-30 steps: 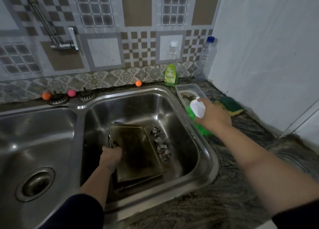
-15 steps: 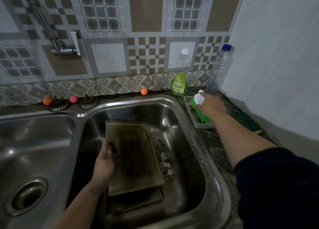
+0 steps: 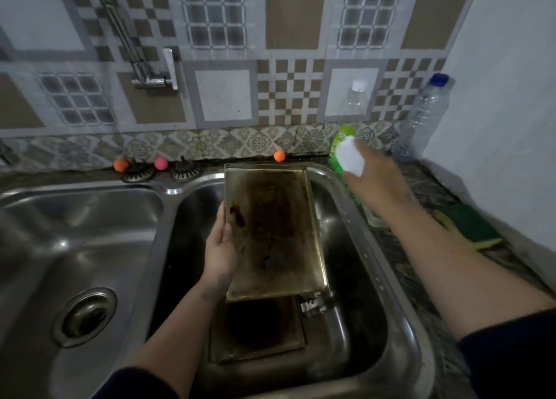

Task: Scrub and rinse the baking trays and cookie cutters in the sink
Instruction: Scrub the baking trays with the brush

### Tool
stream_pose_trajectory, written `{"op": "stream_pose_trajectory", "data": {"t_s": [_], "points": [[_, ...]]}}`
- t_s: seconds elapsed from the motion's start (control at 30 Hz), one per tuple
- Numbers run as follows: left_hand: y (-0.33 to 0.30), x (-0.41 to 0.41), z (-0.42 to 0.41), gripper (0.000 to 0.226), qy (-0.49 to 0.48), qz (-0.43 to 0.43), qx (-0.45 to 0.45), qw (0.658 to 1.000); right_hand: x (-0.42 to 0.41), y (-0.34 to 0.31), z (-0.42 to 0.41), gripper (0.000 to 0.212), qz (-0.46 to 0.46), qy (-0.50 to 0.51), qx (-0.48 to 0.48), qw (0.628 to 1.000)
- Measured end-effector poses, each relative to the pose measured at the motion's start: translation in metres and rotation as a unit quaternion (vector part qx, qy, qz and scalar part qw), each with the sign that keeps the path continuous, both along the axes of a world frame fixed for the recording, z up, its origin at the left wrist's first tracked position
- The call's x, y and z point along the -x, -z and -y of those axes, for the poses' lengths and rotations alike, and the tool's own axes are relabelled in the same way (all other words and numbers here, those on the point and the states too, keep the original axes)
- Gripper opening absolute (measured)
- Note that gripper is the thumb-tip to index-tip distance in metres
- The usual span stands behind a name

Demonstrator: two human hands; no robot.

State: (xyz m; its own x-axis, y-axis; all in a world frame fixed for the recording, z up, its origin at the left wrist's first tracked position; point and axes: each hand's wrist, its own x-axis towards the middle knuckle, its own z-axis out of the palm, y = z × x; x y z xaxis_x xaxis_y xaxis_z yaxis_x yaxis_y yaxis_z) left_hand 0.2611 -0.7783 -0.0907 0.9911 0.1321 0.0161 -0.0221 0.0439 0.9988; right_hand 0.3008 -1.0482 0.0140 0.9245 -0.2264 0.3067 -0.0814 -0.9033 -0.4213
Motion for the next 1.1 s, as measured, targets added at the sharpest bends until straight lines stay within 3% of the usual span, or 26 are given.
{"op": "stream_pose_trajectory", "data": {"t_s": [0.17,0.3,0.57,0.67,0.87,1.1], "points": [[-0.015,0.004,0.008,0.045,-0.021,0.039,-0.021,0.999,0.023,0.005,-0.081,0.073,0.023,-0.192,0.059,0.979],[-0.028,0.016,0.01,0.041,0.033,0.071,-0.027,0.997,0.01,0.001,-0.116,0.07,0.057,-0.208,0.026,0.976],[-0.045,0.016,-0.026,0.042,-0.047,0.044,0.08,0.995,0.09,0.042,-0.144,0.07,0.0,-0.34,0.026,0.94],[-0.041,0.02,-0.029,0.044,-0.045,0.033,0.1,0.993,0.097,0.049,-0.14,0.07,0.026,-0.347,0.045,0.936],[-0.054,0.039,-0.004,0.045,-0.005,0.054,0.085,0.995,0.012,-0.018,-0.148,0.072,0.068,-0.204,0.034,0.976],[-0.05,0.008,-0.048,0.049,-0.129,0.081,0.045,0.987,0.096,0.042,-0.146,0.072,-0.006,-0.378,0.0,0.926]]}}
